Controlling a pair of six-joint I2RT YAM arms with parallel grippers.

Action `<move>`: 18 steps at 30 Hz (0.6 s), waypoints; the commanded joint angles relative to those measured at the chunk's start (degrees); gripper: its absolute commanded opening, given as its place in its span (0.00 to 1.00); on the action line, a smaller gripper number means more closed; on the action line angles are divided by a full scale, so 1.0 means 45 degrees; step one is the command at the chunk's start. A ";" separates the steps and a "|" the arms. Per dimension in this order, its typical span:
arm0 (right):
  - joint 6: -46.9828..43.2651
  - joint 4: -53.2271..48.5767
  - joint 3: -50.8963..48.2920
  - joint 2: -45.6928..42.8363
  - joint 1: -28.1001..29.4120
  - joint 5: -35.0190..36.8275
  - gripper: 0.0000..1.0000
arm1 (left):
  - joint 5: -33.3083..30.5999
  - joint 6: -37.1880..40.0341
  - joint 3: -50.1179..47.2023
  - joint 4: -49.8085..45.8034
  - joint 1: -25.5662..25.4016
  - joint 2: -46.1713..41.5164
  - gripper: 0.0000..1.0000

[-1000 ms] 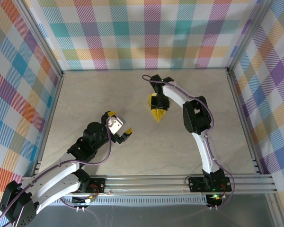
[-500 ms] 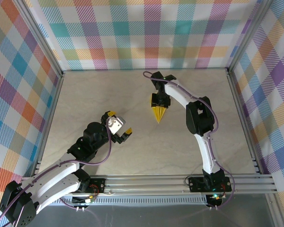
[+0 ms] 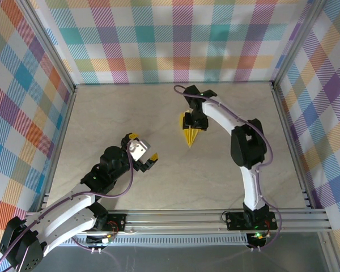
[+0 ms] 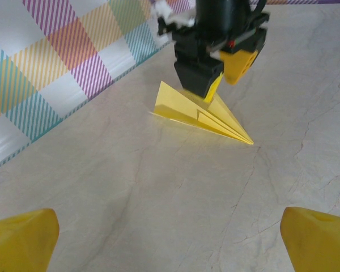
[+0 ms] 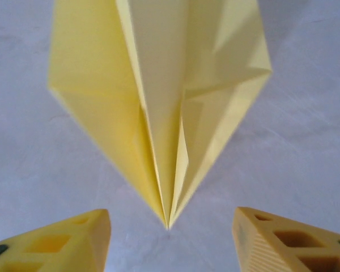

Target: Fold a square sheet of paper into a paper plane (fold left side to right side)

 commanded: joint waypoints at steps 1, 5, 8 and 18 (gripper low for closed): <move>-0.0401 0.0718 -0.1402 -0.2362 0.0105 0.0135 0.66 | 0.0298 0.0160 -0.0208 0.0438 0.0095 -0.0408 1.00; -0.0663 0.2117 -0.4005 -0.4862 0.0004 0.0339 0.79 | 0.0310 0.0140 -0.0335 0.0664 0.0106 -0.0603 1.00; -0.0727 0.2933 -0.5830 -0.6613 -0.0416 0.0294 0.84 | 0.0163 0.0251 -0.0306 0.0633 0.0106 -0.0603 1.00; -0.1832 0.5343 -1.0609 -1.1117 -0.2400 0.1824 0.99 | -0.0478 0.0713 -0.0350 0.0649 0.0103 -0.0438 1.00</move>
